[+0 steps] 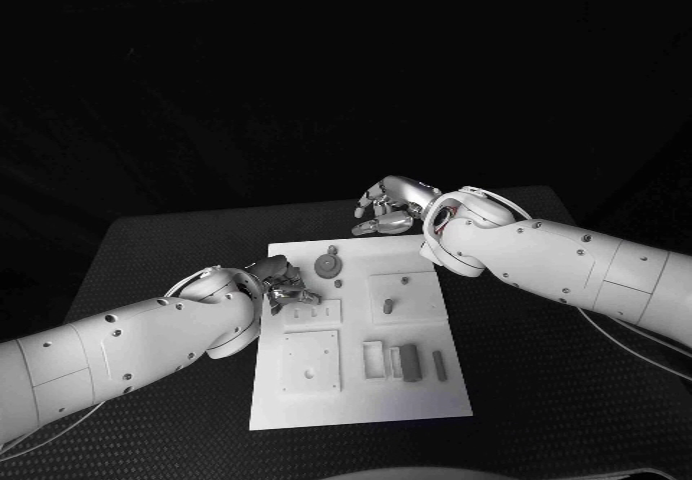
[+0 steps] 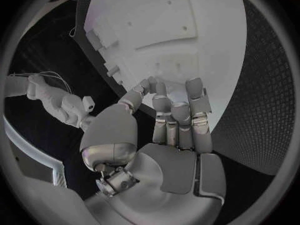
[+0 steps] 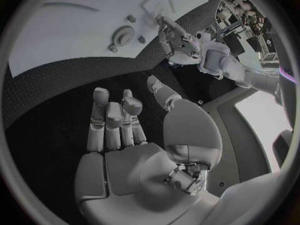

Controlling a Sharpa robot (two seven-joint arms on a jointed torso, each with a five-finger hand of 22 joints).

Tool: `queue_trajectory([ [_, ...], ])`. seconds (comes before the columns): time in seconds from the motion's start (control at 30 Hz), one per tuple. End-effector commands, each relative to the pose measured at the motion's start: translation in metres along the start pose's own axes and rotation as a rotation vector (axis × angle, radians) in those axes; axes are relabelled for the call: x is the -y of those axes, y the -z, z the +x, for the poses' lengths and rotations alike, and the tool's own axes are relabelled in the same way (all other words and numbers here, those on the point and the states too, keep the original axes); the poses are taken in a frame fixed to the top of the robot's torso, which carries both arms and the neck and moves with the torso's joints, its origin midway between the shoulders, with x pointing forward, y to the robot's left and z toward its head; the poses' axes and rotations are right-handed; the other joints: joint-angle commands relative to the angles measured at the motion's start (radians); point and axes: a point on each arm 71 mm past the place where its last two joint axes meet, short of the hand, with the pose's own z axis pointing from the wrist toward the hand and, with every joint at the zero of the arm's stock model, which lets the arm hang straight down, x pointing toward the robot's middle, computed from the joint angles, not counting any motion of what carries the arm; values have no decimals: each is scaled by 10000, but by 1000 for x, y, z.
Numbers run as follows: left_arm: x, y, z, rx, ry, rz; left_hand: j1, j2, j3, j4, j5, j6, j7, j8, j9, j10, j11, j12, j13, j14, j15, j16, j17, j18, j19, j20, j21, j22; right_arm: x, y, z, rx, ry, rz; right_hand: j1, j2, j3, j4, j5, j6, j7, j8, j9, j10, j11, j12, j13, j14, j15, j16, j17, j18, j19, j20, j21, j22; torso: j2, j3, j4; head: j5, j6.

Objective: Assemble the parts on the task board

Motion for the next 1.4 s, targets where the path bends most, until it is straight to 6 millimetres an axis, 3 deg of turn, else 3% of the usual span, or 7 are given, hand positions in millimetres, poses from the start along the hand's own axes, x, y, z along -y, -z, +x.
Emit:
queue_trajectory([
  [0.03,2,0,1,-88,-433,-16,-28,131,473,429,131,1003,-60,883,1102,160,-70,24,-11,75,0,36,16,-123,64,1,41,231,-1,0,1,-107,8,-75,-76,-13,26,54,22,-36,50,-34,10,-97,3,-23,-17,-58,25,-52,-14,156,-50,-9,-57,88,14,0,-6,0,1],
  [0.2,1,0,3,-300,-581,-95,-95,247,582,210,655,1037,-70,861,1151,211,-81,-8,-6,127,-11,7,50,-128,80,-10,99,230,-1,0,1,-115,10,-65,-73,-12,27,54,22,-35,50,-34,10,-97,3,-23,-17,-58,25,-52,-14,156,-50,-9,-57,88,12,3,-6,12,-19],
  [0.3,0,1,3,-448,-523,-158,-108,279,612,146,769,1042,-72,853,1163,218,-80,-17,-4,133,-11,-2,58,-129,77,-12,109,228,-1,0,1,-121,10,-65,-72,-11,27,53,22,-35,50,-34,10,-97,3,-22,-17,-58,25,-52,-14,156,-50,-9,-57,88,7,0,-1,14,-41],
  [0.87,-13,6,10,-2091,393,-870,-129,361,664,60,861,1025,-64,827,1175,215,-72,-38,-6,126,-5,-26,66,-133,58,-9,113,224,-1,-1,1,-146,10,-61,-67,-8,28,51,22,-37,51,-36,12,-97,4,-21,-18,-59,26,-51,-14,156,-51,-9,-58,90,12,2,-5,4,-103],
  [1.03,-14,5,10,-2425,280,-1015,-145,384,671,38,869,1016,-58,817,1178,209,-66,-45,-7,118,0,-32,69,-138,46,-5,111,224,-1,-1,2,-153,5,-70,-66,-7,28,51,22,-38,52,-37,13,-98,4,-21,-18,-59,27,-51,-14,156,-52,-9,-58,91,6,20,-15,18,-121],
  [1.4,-11,2,10,-2424,342,-1152,-196,421,671,21,865,1007,-49,806,1184,201,-56,-55,-8,106,10,-42,74,-143,31,2,111,223,-2,-1,2,-149,3,-75,-66,-6,28,50,22,-39,52,-39,14,-98,5,-20,-18,-60,27,-50,-14,156,-52,-9,-58,92,9,19,-13,4,-118],
])
